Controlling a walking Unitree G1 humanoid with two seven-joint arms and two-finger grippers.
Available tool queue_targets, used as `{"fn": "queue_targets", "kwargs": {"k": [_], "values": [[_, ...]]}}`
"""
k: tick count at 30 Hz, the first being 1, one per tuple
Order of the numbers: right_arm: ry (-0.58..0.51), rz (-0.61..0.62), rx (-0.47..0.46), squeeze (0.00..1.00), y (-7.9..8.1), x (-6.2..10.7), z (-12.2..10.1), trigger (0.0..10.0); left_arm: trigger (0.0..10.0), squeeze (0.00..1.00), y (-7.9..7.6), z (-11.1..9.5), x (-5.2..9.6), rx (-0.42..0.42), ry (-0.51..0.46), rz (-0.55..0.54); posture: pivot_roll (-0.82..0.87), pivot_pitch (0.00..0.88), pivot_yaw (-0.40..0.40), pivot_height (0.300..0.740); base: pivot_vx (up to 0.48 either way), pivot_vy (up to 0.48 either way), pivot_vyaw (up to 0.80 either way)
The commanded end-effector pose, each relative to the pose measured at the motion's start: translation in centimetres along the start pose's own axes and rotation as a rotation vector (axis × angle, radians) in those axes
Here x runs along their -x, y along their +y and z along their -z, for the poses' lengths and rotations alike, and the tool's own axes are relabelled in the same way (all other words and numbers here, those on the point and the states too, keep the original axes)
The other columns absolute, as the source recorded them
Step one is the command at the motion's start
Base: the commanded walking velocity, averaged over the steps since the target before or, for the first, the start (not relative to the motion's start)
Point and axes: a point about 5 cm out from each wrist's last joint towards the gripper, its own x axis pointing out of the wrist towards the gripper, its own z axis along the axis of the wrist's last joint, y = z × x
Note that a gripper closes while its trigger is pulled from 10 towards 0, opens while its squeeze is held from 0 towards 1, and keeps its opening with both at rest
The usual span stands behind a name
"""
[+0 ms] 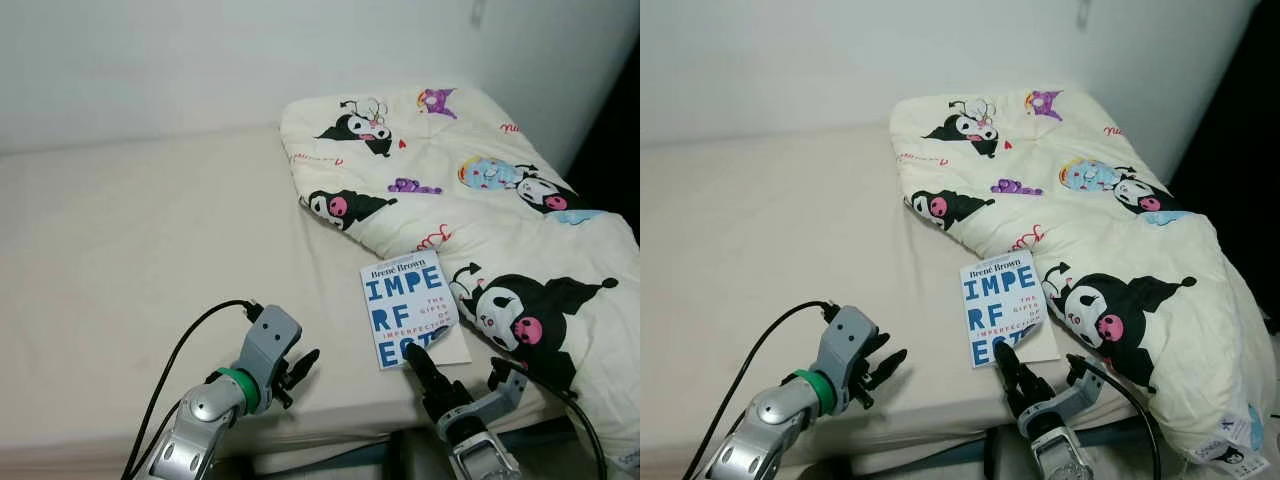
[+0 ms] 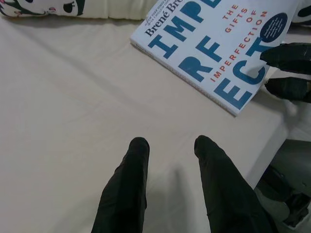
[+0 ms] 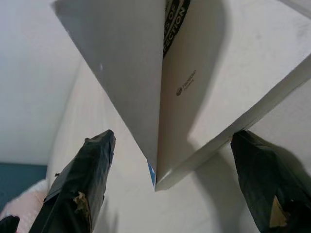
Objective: Clean up the room
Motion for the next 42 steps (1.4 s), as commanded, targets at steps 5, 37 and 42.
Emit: {"fn": "queue_targets", "kwargs": {"k": [5,37,42], "values": [[0.061,0.067,-0.041,0.00,-0.8,0.5,1.9,10.0,10.0,0.00,0.1,0.6,0.7,0.002,0.034,0.006,-0.05,0.148,0.174,0.595,0.000,0.000,0.00],[-0.018,0.115,0.037,0.00,0.6,-2.3,-1.3,10.0,10.0,0.00,-0.3,1.1,1.6,0.006,0.068,-0.010,-0.05,0.195,0.167,0.595,0.000,0.000,0.00],[-0.041,0.001,0.064,0.00,1.5,-2.7,-2.4,0.0,10.0,0.00,-0.3,1.0,1.5,0.007,0.063,-0.018,-0.04,0.192,0.160,0.595,0.000,0.000,0.00]]}}
